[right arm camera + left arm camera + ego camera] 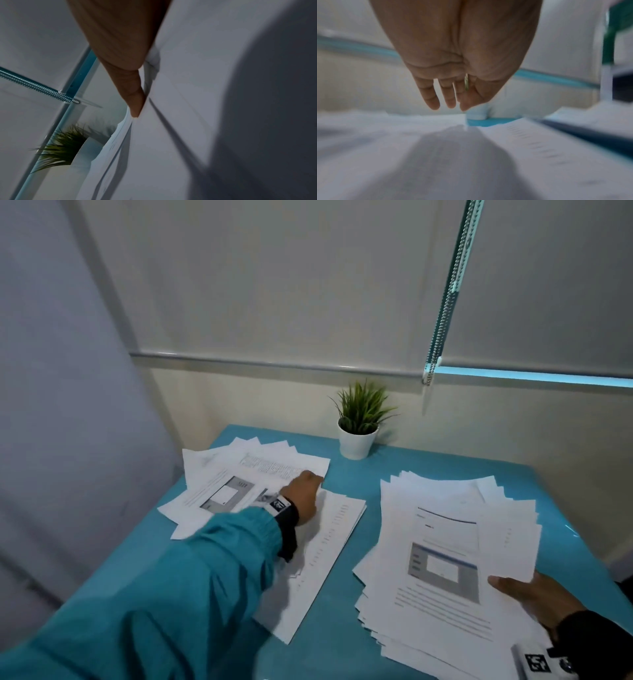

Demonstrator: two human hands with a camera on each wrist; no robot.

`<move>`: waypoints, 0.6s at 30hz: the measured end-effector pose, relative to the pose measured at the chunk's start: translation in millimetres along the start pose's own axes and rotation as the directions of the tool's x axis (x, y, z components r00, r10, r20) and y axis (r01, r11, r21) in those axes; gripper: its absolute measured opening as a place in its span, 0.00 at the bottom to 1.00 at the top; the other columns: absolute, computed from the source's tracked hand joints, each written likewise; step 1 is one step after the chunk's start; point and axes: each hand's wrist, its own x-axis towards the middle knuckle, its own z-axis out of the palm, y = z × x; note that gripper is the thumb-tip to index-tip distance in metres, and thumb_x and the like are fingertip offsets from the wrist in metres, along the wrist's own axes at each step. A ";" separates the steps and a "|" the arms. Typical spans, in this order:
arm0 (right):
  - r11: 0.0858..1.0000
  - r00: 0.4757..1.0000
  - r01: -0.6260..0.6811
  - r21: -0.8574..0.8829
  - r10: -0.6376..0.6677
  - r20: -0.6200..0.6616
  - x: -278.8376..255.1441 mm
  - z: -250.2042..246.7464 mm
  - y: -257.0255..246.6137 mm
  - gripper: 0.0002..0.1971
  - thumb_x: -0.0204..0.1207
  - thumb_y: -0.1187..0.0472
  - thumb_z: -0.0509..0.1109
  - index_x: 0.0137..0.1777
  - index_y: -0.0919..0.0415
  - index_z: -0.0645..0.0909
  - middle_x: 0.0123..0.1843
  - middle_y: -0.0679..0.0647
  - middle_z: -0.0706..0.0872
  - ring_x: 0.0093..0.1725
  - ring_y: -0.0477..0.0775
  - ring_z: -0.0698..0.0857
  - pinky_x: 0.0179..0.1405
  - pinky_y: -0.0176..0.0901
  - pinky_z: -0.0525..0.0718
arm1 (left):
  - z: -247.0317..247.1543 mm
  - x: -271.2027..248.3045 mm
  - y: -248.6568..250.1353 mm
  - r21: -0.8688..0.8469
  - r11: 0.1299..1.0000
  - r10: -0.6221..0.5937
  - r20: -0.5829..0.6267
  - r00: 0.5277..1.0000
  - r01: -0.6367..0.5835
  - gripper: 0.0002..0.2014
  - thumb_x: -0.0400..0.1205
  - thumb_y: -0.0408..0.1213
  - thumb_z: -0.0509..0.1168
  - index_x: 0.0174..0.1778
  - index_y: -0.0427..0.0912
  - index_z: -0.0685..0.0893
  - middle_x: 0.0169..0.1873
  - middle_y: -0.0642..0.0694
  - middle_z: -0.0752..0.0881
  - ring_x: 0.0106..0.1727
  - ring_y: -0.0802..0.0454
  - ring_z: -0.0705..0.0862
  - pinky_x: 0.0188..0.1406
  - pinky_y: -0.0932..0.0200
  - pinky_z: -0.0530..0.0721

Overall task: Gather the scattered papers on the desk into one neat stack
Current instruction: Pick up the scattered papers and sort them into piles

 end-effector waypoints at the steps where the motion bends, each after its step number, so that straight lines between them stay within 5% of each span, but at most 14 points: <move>1: 1.000 1.000 -0.003 0.011 0.003 0.000 -2.7 1.1 -1.5 0.22 0.54 0.51 0.86 0.45 0.54 0.83 0.54 0.57 0.90 0.51 0.58 0.85 0.63 0.52 0.75 | -11.7 3.8 -15.9 0.128 0.992 0.002 0.019 1.000 -0.004 0.32 0.81 0.26 0.58 0.83 0.44 0.62 0.82 0.41 0.61 0.79 0.39 0.69 0.75 0.39 0.71; 3: 0.997 1.000 -0.022 0.068 0.024 -0.020 -6.4 2.9 -4.6 0.15 0.61 0.62 0.83 0.44 0.54 0.81 0.52 0.57 0.90 0.53 0.61 0.84 0.61 0.52 0.75 | -28.0 10.2 -48.0 0.364 0.931 -0.016 0.125 0.992 -0.031 0.38 0.80 0.29 0.60 0.86 0.48 0.53 0.86 0.45 0.51 0.84 0.42 0.59 0.80 0.39 0.65; 6: 0.998 1.000 0.014 0.066 -0.013 -0.006 -5.8 5.3 -5.4 0.41 0.35 0.42 0.89 0.49 0.60 0.83 0.38 0.45 0.92 0.46 0.55 0.83 0.50 0.46 0.76 | -34.1 9.6 -84.7 0.569 0.817 -0.091 0.290 0.953 -0.095 0.48 0.78 0.38 0.66 0.86 0.51 0.40 0.87 0.48 0.40 0.87 0.45 0.44 0.85 0.39 0.49; 9: 0.994 1.000 -0.019 0.107 0.019 0.001 -6.6 4.4 -12.5 0.34 0.61 0.63 0.84 0.66 0.73 0.77 0.61 0.67 0.86 0.52 0.58 0.79 0.54 0.45 0.71 | -30.7 13.2 -100.5 0.594 0.791 -0.080 0.339 0.937 -0.148 0.57 0.73 0.46 0.73 0.86 0.52 0.35 0.87 0.49 0.40 0.87 0.46 0.43 0.85 0.39 0.46; 10: 0.997 1.000 -0.018 0.072 0.017 0.009 -6.3 3.5 -12.3 0.40 0.55 0.58 0.87 0.67 0.71 0.76 0.63 0.67 0.84 0.54 0.59 0.78 0.56 0.46 0.71 | -28.8 14.4 -101.5 0.586 0.797 -0.065 0.328 0.943 -0.149 0.58 0.72 0.47 0.74 0.85 0.53 0.35 0.87 0.49 0.40 0.87 0.46 0.43 0.85 0.39 0.46; 12: 0.999 1.000 0.008 -0.042 -0.009 -0.016 -3.6 1.9 -8.1 0.63 0.24 0.38 0.86 0.67 0.62 0.76 0.62 0.60 0.83 0.59 0.58 0.78 0.60 0.47 0.71 | -24.5 15.7 -99.9 0.558 0.820 -0.046 0.288 0.956 -0.129 0.60 0.71 0.46 0.75 0.85 0.54 0.35 0.87 0.49 0.40 0.87 0.46 0.44 0.85 0.39 0.47; 14: 0.991 0.997 0.063 -0.114 -0.068 -0.041 -2.5 2.6 -7.2 0.69 0.15 0.32 0.82 0.68 0.55 0.72 0.62 0.55 0.81 0.63 0.58 0.76 0.66 0.49 0.68 | -23.2 15.4 -95.2 0.525 0.845 -0.046 0.267 0.963 -0.105 0.56 0.74 0.43 0.73 0.85 0.54 0.36 0.87 0.48 0.41 0.87 0.46 0.46 0.85 0.39 0.49; 15: 0.988 0.997 0.071 -0.136 -0.075 -0.020 -4.2 4.9 -11.1 0.66 0.24 0.35 0.85 0.70 0.55 0.71 0.66 0.56 0.80 0.66 0.59 0.75 0.68 0.51 0.67 | -23.6 15.4 -92.2 0.519 0.848 -0.049 0.268 0.962 -0.101 0.55 0.75 0.42 0.72 0.86 0.53 0.37 0.87 0.48 0.44 0.87 0.46 0.49 0.84 0.40 0.52; 17: 0.988 0.996 0.087 -0.131 -0.088 -0.005 -4.1 2.9 -15.7 0.51 0.54 0.57 0.88 0.78 0.61 0.67 0.74 0.63 0.76 0.74 0.64 0.71 0.74 0.53 0.62 | -24.2 16.1 -86.8 0.527 0.843 -0.044 0.258 0.965 -0.102 0.51 0.76 0.40 0.71 0.87 0.50 0.41 0.86 0.45 0.54 0.83 0.43 0.60 0.79 0.43 0.61; 18: 0.989 0.996 0.085 -0.123 -0.087 -0.005 -4.9 1.6 -17.1 0.48 0.59 0.66 0.85 0.79 0.63 0.66 0.76 0.65 0.73 0.76 0.65 0.68 0.75 0.52 0.60 | -23.4 17.0 -85.5 0.537 0.838 -0.030 0.231 0.973 -0.101 0.48 0.77 0.41 0.69 0.87 0.50 0.45 0.83 0.45 0.59 0.80 0.42 0.64 0.76 0.44 0.64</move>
